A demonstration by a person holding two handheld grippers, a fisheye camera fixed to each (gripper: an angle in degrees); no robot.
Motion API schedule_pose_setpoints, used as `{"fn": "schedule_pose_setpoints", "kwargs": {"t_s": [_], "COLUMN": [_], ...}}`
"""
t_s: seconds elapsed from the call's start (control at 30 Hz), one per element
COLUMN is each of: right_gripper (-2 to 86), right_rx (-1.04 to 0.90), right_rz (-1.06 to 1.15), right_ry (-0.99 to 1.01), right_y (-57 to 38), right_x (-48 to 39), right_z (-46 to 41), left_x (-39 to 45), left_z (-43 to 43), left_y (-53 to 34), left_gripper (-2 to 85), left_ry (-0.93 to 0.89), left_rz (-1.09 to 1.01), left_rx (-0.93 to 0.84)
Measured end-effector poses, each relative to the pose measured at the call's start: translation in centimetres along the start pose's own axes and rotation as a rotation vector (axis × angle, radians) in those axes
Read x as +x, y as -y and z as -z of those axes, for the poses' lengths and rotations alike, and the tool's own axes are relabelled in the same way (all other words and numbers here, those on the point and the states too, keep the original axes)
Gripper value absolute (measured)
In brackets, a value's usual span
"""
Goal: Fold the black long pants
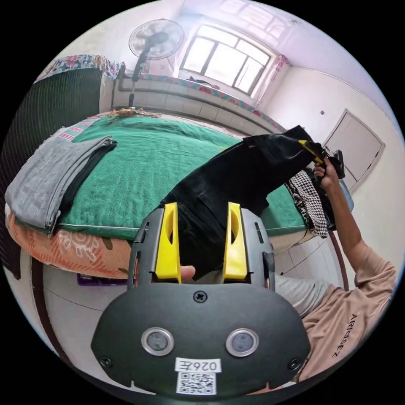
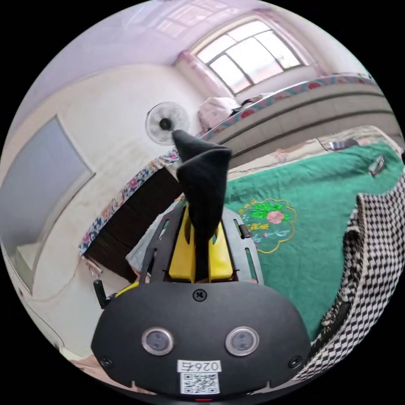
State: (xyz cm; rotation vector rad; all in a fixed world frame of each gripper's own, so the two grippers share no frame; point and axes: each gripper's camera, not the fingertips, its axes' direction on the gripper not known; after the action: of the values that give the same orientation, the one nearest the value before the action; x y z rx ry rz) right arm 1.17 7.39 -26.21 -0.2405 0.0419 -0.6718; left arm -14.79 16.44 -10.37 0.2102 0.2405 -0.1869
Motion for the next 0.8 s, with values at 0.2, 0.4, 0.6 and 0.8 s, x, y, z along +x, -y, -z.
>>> {"fn": "schedule_pose_setpoints", "kwargs": {"t_s": [0.2, 0.4, 0.6, 0.8], "right_gripper": [0.2, 0.6, 0.7, 0.2], "right_rx": [-0.042, -0.033, -0.027, -0.045], "right_rz": [-0.134, -0.219, -0.187, -0.059], "right_ry": [-0.18, -0.167, -0.178, -0.089], "right_y": [-5.5, -9.2, -9.5, -7.9], "right_x": [10.3, 14.6, 14.9, 13.0], "right_z": [1.7, 0.6, -1.1, -1.6], "left_x": [0.1, -1.9, -0.2, -0.9], "left_z": [-10.3, -12.9, -13.7, -9.5], "left_y": [6.1, 8.3, 9.8, 13.1], "left_gripper": [23.3, 22.8, 9.6, 8.3], "left_ry": [0.187, 0.083, 0.033, -0.042], "left_rz": [-0.162, -0.129, -0.201, -0.228], "left_rx": [-0.292, -0.344, -0.37, -0.296]}}
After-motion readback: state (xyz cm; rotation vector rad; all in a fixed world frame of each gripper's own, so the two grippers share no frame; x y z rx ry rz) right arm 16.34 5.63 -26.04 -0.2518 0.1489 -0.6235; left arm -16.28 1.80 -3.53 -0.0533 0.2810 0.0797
